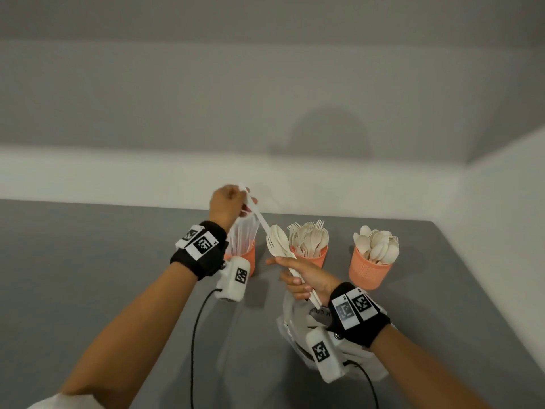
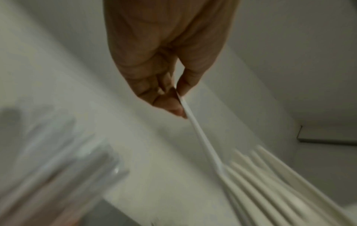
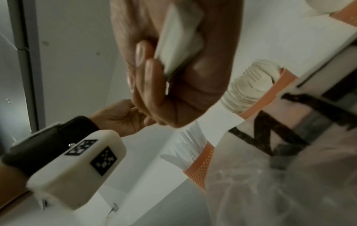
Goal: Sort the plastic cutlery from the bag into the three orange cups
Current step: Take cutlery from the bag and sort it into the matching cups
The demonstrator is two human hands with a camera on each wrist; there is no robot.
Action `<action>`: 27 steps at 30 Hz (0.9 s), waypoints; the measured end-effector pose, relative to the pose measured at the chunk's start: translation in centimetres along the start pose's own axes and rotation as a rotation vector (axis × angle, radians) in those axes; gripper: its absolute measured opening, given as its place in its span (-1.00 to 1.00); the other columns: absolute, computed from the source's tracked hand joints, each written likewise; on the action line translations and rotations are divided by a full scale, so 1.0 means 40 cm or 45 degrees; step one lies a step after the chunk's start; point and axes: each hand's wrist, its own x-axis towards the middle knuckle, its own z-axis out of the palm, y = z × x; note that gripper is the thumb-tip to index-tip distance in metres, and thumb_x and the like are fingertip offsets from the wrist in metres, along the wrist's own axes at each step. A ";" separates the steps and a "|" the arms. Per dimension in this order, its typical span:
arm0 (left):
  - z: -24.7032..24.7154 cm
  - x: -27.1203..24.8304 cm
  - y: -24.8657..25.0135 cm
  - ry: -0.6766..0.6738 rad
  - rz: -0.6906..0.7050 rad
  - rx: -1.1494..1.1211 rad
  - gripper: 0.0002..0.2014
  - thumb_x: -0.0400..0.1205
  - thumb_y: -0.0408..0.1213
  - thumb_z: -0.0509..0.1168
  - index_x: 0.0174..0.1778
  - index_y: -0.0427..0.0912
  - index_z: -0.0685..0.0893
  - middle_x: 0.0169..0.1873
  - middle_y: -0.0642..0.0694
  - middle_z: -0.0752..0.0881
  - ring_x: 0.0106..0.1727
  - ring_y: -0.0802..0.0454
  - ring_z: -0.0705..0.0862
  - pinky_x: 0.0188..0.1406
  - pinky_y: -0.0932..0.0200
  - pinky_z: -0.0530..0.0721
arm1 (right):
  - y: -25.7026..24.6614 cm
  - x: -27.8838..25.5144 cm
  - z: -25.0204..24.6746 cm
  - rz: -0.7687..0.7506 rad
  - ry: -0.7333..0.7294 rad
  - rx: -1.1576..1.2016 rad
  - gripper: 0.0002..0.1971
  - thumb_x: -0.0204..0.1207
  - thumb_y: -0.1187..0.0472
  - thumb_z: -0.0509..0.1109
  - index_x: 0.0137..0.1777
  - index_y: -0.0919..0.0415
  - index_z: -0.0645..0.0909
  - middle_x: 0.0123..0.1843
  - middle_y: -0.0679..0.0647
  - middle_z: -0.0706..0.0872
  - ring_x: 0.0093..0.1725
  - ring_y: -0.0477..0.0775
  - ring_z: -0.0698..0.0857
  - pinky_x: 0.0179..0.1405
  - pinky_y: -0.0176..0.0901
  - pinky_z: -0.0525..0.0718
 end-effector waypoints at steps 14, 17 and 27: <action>-0.072 0.007 -0.121 0.214 0.686 0.818 -0.71 0.67 -0.41 0.14 0.33 -0.26 0.47 -0.20 -0.26 0.76 -0.31 -0.23 0.71 -0.26 0.01 0.65 | -0.009 0.025 0.000 -0.013 0.360 0.315 -0.60 0.60 -0.03 -0.07 -0.22 0.20 0.47 -0.73 -0.05 0.27 -0.81 -0.14 0.19 -0.81 -0.45 0.18; -0.061 0.001 -0.151 0.174 0.610 0.926 -0.71 0.67 -0.38 0.15 0.32 -0.22 0.48 -0.33 -0.28 0.73 -0.40 -0.23 0.66 -0.35 -0.04 0.64 | -0.009 0.024 0.005 -0.027 0.376 0.286 -0.64 0.62 0.01 -0.06 -0.23 0.18 0.44 -0.73 -0.07 0.28 -0.80 -0.15 0.20 -0.80 -0.45 0.18; -0.038 -0.025 -0.242 0.179 0.461 1.293 -0.79 0.50 -0.48 0.34 0.04 -0.33 0.72 0.04 -0.36 0.75 0.30 -0.33 0.59 0.38 -0.33 0.30 | -0.006 0.020 0.001 -0.083 0.366 0.234 -0.64 0.69 -0.08 0.01 0.03 0.08 0.58 -0.68 -0.11 0.36 -0.75 -0.19 0.26 -0.77 -0.40 0.26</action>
